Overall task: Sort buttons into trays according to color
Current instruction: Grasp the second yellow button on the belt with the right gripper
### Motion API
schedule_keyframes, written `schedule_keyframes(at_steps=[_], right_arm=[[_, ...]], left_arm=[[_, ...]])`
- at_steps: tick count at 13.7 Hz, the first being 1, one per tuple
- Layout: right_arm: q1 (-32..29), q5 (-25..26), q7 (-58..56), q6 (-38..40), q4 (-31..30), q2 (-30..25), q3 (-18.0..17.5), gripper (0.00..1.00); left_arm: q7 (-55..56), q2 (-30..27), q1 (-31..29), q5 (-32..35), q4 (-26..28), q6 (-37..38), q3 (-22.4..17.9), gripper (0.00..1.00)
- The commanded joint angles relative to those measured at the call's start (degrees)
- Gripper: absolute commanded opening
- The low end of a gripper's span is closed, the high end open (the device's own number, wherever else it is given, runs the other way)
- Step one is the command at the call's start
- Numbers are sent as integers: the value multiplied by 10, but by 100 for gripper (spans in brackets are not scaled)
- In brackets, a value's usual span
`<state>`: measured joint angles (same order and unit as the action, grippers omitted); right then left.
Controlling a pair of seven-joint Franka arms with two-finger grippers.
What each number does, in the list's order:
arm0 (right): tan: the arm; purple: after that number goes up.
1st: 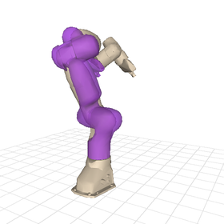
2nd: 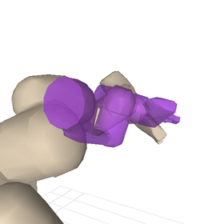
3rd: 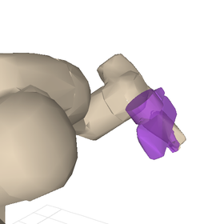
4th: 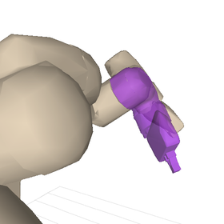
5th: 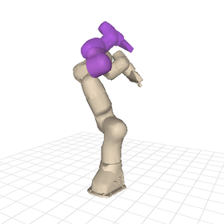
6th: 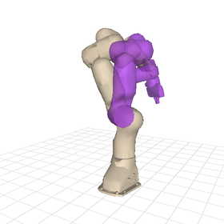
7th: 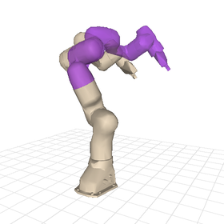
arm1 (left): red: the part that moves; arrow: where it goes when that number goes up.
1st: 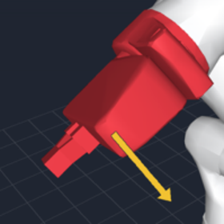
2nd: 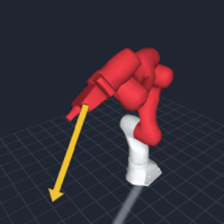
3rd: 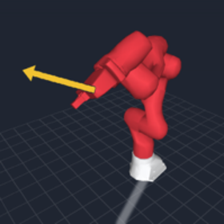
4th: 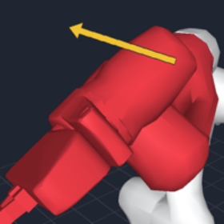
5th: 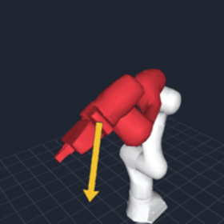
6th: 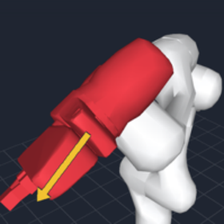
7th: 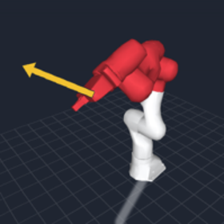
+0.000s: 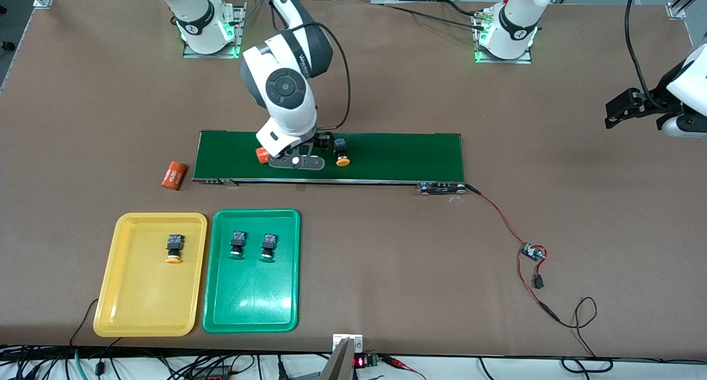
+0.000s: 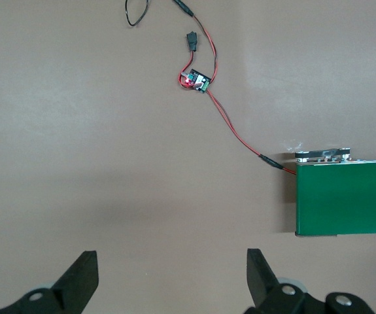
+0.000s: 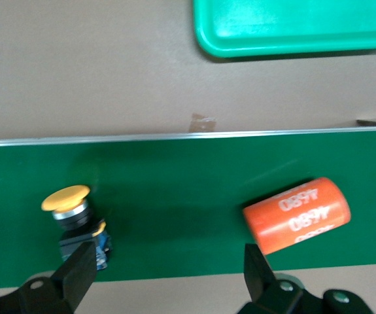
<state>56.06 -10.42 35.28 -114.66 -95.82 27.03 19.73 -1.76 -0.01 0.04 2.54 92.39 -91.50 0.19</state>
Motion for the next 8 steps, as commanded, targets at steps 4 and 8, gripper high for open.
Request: schedule_keyframes(at_steps=[4,8], right_arm=[[28,-12,11,-18,0,21,4,100],[33,-43,12,-28,0,34,4,100]], left_arm=[[-9,-1,-2,2,-9,6,2,100],[-9,-1,-2,2,-9,6,2,100]])
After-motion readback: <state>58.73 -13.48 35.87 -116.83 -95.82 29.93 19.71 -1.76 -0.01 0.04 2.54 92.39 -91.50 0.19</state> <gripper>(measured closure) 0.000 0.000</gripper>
